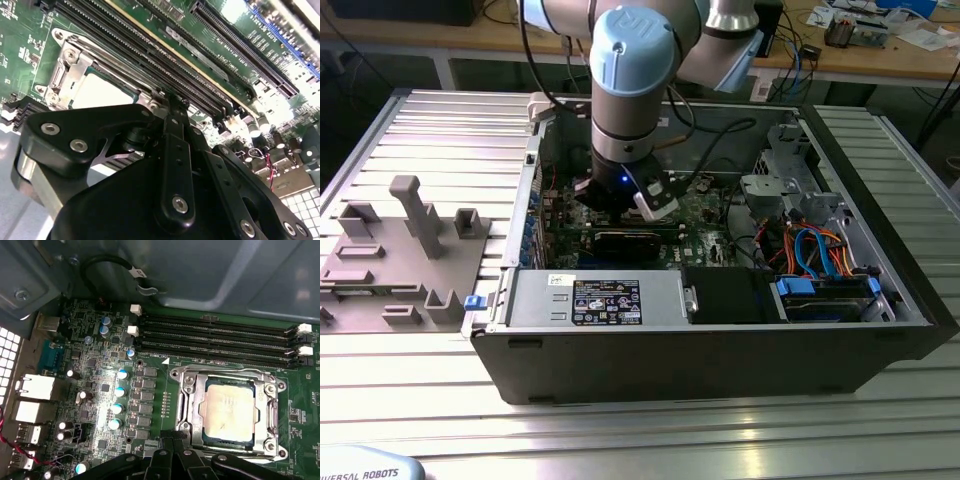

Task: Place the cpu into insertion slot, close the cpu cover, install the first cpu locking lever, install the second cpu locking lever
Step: 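Install the second cpu locking lever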

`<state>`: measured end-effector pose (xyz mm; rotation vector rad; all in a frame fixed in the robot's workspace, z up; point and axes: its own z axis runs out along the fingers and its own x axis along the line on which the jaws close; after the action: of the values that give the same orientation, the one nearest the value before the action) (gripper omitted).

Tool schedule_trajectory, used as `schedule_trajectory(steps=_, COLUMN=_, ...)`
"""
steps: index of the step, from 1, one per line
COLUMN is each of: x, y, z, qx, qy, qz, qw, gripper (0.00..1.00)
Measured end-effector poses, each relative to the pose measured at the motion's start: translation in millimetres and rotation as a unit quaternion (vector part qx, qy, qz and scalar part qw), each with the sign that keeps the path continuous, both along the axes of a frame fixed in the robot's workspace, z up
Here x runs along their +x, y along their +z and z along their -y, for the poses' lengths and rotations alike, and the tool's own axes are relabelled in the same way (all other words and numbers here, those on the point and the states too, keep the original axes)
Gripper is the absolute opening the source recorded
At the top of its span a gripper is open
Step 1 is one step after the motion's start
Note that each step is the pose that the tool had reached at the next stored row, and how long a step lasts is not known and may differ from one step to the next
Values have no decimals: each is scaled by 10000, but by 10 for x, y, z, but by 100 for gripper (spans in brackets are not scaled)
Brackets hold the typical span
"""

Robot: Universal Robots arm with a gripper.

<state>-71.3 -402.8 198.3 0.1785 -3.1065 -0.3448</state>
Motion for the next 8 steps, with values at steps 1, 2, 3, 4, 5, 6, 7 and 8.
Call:
schedule_trajectory(steps=1, x=-7, y=-1, z=0, qx=2, qy=0, qz=2, qw=10000, gripper=11)
schedule_trajectory(steps=2, x=-16, y=-2, z=-1, qx=2, qy=0, qz=7, qw=10000, gripper=11)
schedule_trajectory(steps=3, x=-20, y=-1, z=-1, qx=2, qy=0, qz=11, qw=10000, gripper=11)
schedule_trajectory(steps=4, x=-20, y=4, z=0, qx=1, qy=0, qz=14, qw=10000, gripper=11)
schedule_trajectory(steps=5, x=-20, y=12, z=0, qx=2, qy=1, qz=15, qw=10000, gripper=11)
schedule_trajectory(steps=6, x=-19, y=35, z=-1, qx=4, qy=1, qz=16, qw=10000, gripper=11)
schedule_trajectory(steps=7, x=-18, y=51, z=-1, qx=1, qy=0, qz=16, qw=10000, gripper=11)
schedule_trajectory(steps=8, x=-16, y=70, z=-1, qx=-1, qy=0, qz=15, qw=10000, gripper=11)
